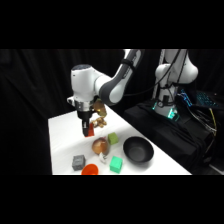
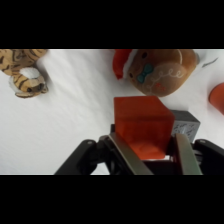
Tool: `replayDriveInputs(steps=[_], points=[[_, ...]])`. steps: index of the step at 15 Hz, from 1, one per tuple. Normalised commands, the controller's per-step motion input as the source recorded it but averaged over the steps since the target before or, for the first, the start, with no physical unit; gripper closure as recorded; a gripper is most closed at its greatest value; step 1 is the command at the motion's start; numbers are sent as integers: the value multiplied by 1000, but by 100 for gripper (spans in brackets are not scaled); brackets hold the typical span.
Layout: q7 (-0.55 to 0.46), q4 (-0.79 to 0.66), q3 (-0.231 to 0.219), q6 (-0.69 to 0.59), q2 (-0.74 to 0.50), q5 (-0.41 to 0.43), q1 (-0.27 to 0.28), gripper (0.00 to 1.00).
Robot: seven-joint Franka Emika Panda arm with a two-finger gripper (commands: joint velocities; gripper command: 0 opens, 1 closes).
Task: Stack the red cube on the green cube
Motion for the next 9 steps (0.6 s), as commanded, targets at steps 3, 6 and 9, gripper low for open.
replayDriveInputs(steps=[3,6,9], points=[[65,-372,51,-124,-464,-263,110,65],[69,-300,102,-118,-402,-210,65,65],[35,-204,128,-87,-285,-128,11,65]])
